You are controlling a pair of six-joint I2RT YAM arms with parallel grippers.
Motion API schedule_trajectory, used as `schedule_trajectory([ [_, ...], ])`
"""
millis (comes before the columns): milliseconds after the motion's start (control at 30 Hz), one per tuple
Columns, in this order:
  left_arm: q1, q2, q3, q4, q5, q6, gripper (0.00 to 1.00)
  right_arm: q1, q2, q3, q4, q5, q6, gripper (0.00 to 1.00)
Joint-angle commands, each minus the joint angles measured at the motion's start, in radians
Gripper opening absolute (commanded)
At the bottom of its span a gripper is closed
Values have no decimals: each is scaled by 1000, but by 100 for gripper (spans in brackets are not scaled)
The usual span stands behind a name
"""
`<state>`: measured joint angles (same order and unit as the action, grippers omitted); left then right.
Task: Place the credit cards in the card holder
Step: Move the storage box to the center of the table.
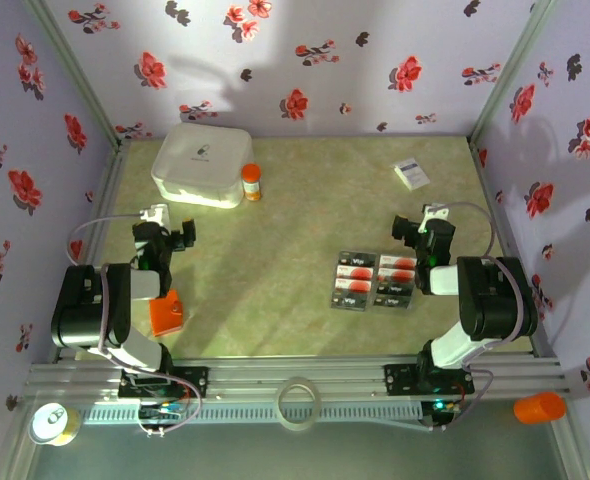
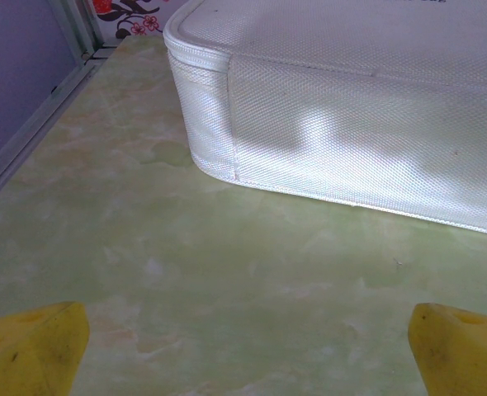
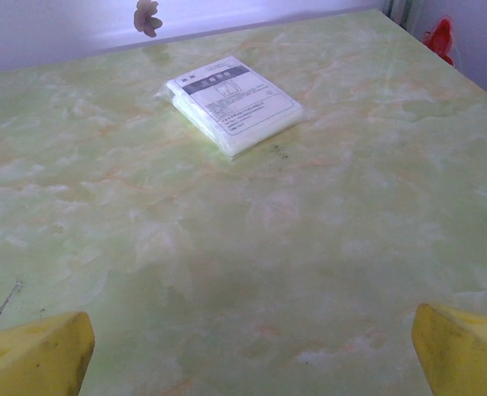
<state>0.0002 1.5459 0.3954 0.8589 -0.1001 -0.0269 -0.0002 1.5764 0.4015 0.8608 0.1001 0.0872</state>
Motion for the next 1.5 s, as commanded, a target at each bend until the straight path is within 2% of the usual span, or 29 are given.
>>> schedule_trajectory([
  [0, 10, 1, 10, 9, 0, -12, 100, -6, -16, -3, 7, -8, 2, 99],
  [333, 9, 1, 10, 7, 0, -11, 100, -6, -17, 0, 6, -3, 6, 99],
  [400, 8, 1, 8, 11, -1, -11, 100, -10, -53, 3, -30, 53, 33, 99],
  [500, 8, -20, 3, 2, -1, -12, 100, -11, -186, 62, -233, 109, 51, 99],
  [600, 10, -84, 52, -141, -44, -28, 100, -11, -339, 150, -454, 132, 79, 99],
  [633, 8, -100, 77, -193, -57, -32, 100, -11, -388, 194, -552, 148, 118, 99],
  [733, 9, -144, 124, -303, -76, -34, 100, -11, -507, 331, -877, 228, 376, 99],
  [800, 8, -193, 153, -379, -98, -57, 100, -14, -577, 395, -1006, 134, 382, 99],
  [900, 7, -267, 234, -549, -116, -130, 100, -12, -687, 413, -1063, -151, 369, 95],
  [1000, -1, -326, 349, -780, -112, -272, 100, 2, -768, 428, -1182, -330, 465, 91],
  [1067, -27, -357, 401, -892, -79, -359, 100, 48, -812, 411, -1269, -400, 522, 91],
  [1133, -80, -381, 432, -957, -37, -398, 100, 124, -868, 359, -1322, -407, 569, 90],
  [1333, -353, -440, 463, -1084, -97, -353, 100, 418, -1054, 161, -1449, -311, 738, 83],
  [1467, -427, -496, 419, -1086, -140, -422, 100, 612, -1108, 48, -1490, -211, 846, 79],
])
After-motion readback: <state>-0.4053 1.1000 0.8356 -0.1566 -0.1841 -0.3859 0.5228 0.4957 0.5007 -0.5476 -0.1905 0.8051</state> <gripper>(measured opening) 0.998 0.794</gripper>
